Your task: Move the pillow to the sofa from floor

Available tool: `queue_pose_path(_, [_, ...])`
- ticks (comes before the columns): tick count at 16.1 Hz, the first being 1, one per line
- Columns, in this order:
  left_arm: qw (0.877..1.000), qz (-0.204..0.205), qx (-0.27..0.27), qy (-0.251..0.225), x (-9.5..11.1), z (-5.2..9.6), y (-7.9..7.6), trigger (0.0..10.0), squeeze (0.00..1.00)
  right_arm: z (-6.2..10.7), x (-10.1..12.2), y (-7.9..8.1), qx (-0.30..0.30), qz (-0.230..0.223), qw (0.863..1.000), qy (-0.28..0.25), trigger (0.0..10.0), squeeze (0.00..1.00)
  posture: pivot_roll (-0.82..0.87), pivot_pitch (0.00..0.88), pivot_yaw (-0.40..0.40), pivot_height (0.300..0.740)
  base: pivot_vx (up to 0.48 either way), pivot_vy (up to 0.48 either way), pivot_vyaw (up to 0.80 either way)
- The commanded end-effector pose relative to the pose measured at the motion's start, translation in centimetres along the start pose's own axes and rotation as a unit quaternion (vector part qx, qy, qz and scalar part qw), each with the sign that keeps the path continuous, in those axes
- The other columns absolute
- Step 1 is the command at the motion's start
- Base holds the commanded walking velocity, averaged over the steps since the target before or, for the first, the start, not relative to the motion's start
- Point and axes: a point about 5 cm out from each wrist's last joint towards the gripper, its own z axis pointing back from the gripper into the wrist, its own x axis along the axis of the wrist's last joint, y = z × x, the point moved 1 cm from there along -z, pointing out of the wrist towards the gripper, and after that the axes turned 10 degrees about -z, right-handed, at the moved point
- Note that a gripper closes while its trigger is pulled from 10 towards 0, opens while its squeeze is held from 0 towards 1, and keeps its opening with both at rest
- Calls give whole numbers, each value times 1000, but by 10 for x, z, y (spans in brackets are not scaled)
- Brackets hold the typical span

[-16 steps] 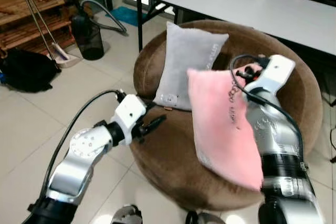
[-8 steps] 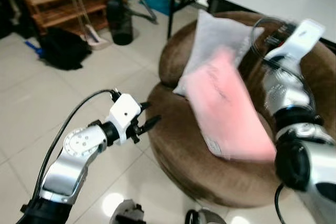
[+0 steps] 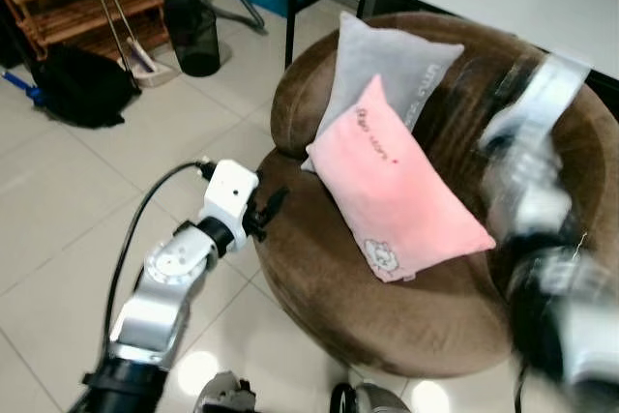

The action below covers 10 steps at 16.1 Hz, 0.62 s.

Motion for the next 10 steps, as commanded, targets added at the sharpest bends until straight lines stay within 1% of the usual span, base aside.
queue_pose_path(1, [1000, -10, 12, 21, -10, 0, 0, 10000, 0, 15, -10, -4, 9, 12, 1000, 11, 10000, 0, 92, 54, -68, 735, 0, 0, -800])
queue_pose_path(2, [1000, -14, 11, 23, -11, 0, -1, 10000, 0, 23, -15, -5, 11, 17, 1000, 13, 10000, 0, 88, 50, -64, 735, 0, 0, -800])
queue_pose_path(3, [999, -17, 8, 32, -17, 1, -3, 10000, 0, 60, -36, -16, -1, 28, 999, 32, 10000, 0, 77, 44, -58, 735, 0, 0, -800])
queue_pose_path(4, [999, -22, 7, 34, -18, 2, -4, 10000, 0, 71, -40, -20, -9, 34, 999, 36, 10000, 0, 65, 41, -54, 735, 0, 0, -800])
queue_pose_path(5, [999, -28, 6, 37, -21, 3, -4, 10000, 0, 86, -44, -25, -22, 39, 998, 40, 10000, 0, 60, 38, -52, 735, 0, 0, -800])
queue_pose_path(6, [999, -31, 5, 38, -25, 6, -6, 10000, 0, 107, -49, -30, -44, 39, 997, 47, 10000, 0, 55, 35, -56, 735, 0, 0, -800])
queue_pose_path(7, [998, -38, 3, 40, -27, 7, -7, 10000, 0, 116, -50, -32, -56, 37, 997, 49, 10000, 0, 54, 34, -57, 735, 0, 0, -800])
queue_pose_path(8, [998, -45, 5, 41, -30, 8, -7, 10000, 0, 132, -52, -39, -97, 43, 993, 56, 10000, 0, 53, 35, -63, 735, 0, 0, -800])
queue_pose_path(9, [998, -42, 9, 40, -30, 8, -8, 10000, 0, 141, -56, -45, -127, 52, 988, 69, 10000, 0, 50, 34, -61, 735, 0, 0, -800])
queue_pose_path(10, [998, -43, 10, 40, -30, 7, -8, 10000, 0, 145, -61, -48, -138, 61, 985, 80, 10000, 0, 50, 33, -60, 735, 0, 0, -800])
